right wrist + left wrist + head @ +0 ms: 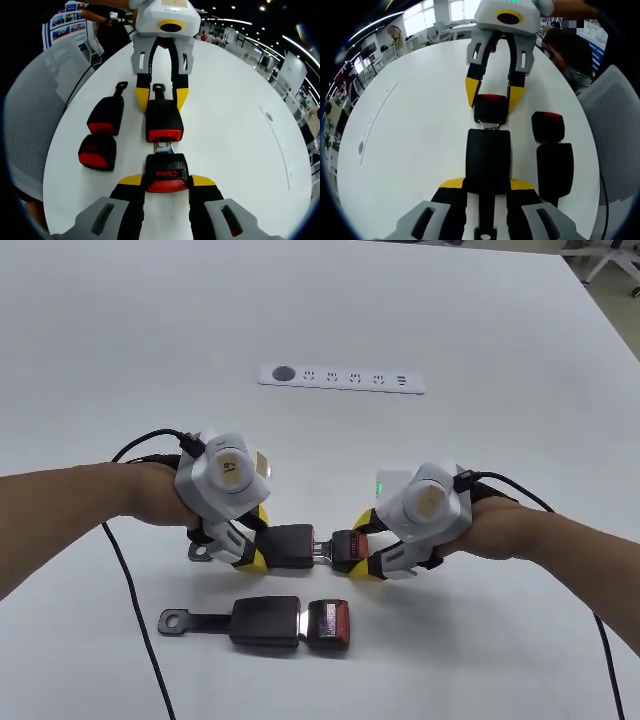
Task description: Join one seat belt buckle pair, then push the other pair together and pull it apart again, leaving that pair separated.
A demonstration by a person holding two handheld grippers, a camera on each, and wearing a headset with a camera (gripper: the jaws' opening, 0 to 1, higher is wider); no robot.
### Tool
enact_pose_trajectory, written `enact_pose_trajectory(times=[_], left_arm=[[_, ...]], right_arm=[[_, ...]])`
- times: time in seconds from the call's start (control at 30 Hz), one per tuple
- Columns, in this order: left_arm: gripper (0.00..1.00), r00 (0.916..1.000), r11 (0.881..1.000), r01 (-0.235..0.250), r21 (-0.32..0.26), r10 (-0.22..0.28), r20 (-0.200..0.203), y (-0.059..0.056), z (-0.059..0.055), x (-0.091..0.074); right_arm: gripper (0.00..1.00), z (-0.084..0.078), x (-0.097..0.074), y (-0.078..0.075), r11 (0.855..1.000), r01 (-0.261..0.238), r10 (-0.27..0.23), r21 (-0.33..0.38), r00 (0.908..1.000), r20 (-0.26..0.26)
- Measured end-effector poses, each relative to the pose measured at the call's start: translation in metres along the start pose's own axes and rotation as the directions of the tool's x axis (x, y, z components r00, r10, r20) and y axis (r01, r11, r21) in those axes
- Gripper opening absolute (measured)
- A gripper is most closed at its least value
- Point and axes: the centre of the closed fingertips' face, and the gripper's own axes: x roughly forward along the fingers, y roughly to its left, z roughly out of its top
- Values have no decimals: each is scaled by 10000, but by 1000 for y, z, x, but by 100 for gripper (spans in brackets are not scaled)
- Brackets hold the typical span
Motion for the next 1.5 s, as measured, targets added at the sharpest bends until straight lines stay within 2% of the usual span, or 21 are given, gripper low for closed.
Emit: enact_pose_trajectory(times=[0.3,0.4,0.53,0.77,0.93,1.5], left_arm=[[30,10000,10000,25,-1,-25,-16,1,-1,1],[30,10000,10000,39,39,-39,-70,1,0,1],[30,9999,10000,34,37,-33,-101,1,0,1],[30,9998,9999,44,142,-42,-186,1,1,1],[30,9997,9998,51,211,-46,-224,1,0,0],[30,9992,9995,101,302,-89,-391,-1,4,0]], right_arm=[[29,4,-1,2,10000,0,0,16,10000,-30],[29,3,3,-1,10000,1,-1,-3,10000,-32],[29,12,7,1,10000,32,-32,-55,10000,62],[29,16,6,2,10000,14,-14,-81,10000,19],[28,12,9,-1,10000,3,-3,-80,10000,-52],[29,14,7,1,9998,-67,63,-175,9997,-231]])
